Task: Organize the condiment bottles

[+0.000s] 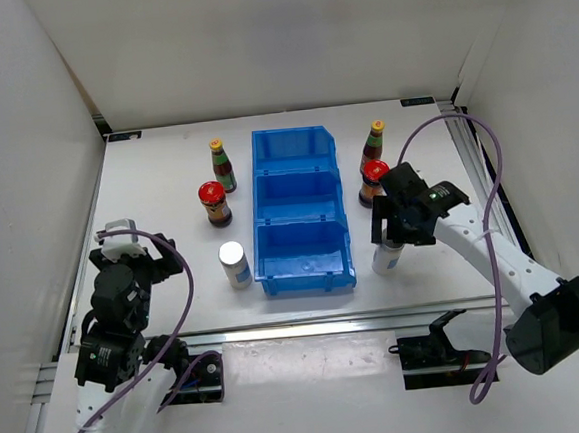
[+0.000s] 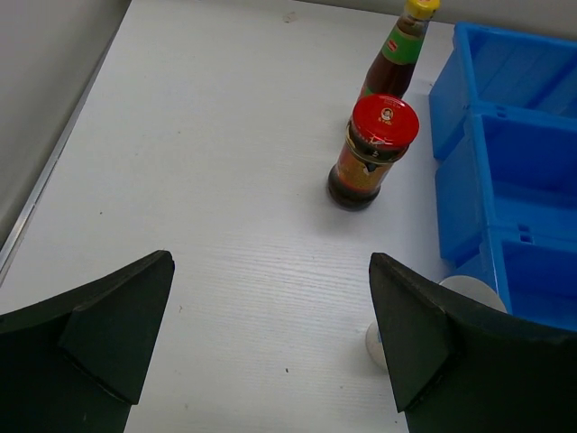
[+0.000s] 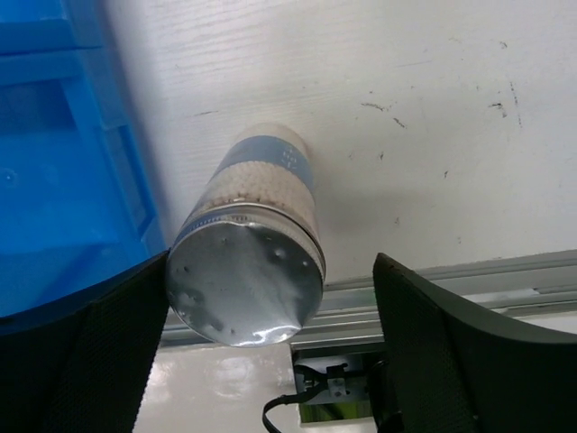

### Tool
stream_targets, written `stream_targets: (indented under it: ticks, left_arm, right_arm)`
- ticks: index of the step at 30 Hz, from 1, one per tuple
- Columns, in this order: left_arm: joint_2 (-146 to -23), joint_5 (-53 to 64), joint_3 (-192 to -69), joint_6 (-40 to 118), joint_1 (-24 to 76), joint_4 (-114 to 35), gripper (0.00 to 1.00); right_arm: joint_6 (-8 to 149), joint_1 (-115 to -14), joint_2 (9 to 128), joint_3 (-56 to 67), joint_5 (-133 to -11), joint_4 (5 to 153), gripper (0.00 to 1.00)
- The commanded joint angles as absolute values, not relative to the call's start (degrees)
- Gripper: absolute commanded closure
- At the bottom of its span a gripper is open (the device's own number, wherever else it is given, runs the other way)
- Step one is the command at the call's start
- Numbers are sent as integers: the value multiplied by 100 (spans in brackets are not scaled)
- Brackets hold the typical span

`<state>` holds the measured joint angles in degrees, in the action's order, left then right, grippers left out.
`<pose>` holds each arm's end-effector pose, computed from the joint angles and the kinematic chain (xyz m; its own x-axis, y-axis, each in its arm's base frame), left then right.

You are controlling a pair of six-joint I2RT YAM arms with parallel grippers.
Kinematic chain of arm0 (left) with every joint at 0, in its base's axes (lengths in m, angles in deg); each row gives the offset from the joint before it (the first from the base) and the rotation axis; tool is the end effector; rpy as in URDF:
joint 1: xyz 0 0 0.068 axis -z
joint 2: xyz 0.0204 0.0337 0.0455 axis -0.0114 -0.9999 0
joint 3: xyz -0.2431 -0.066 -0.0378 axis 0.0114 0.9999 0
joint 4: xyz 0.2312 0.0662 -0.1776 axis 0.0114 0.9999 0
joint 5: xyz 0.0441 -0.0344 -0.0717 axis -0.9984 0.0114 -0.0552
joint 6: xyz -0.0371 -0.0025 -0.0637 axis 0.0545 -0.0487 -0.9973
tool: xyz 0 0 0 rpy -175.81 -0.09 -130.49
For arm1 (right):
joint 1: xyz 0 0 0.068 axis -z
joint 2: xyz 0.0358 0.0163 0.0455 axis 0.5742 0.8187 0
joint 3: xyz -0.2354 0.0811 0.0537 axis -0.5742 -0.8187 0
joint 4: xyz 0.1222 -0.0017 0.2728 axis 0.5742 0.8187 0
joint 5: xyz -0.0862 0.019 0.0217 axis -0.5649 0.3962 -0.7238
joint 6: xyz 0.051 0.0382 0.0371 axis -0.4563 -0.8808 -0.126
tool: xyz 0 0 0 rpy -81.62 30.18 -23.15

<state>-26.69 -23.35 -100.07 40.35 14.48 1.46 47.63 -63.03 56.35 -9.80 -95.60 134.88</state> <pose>0.1504 -0.0181 0.3246 -0.2304 -0.1043 -0.9675 -0.1252 0.9892 -0.0768 0.2547 0.1160 0.2400 -0.8646 0.0791 -0.4961 0.0946 0.9955 -0.0062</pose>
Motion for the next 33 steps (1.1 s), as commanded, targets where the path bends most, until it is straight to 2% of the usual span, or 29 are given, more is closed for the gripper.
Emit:
stream_targets:
  ticks: [1,3,5,8,9,10,17,18,25,33]
  left_arm:
    - [-2750,-2429,-9995,4040,1464,187,0]
    - [-2802,-2429,-9995,4040,1464,187,0]
    - [-2803,-2482,-9995,3987,1464,187,0]
    - [-2803,-2482,-9995,3987,1464,187,0]
    - [-2803,-2482,-9995,3987,1464,187,0]
    - [-2803,-2482,-9995,3987,1464,187,0]
    - [-2803,-2482,-9995,3987,1464,187,0]
    - [-2855,-2482,-9995,3987,1464,187,0]
    - [-2855,-2482,-9995,3987,1464,187,0]
    - [-2855,-2534,-9995,3987,1464,187,0]
  right_arm:
    - [4663,-6334,5757,-969,-9681,13246,10]
    - [4663,-6334,5810,-1030,-9566,13054,20]
    - [4663,-6334,5863,-1092,-9460,12948,24]
    - [4663,-6334,5916,-1092,-9329,12895,39]
    - [4663,-6334,5916,-1092,-9328,12895,51]
    - [4724,-6334,5916,-1031,-9328,12964,55]
    - [5075,-6334,5521,136,-9626,13650,79]
    - [5076,-6334,5521,295,-9627,13720,86]
    - [5199,-6773,5644,1324,-9293,13783,88]
    - [5041,-7880,6750,1764,-9345,13282,88]
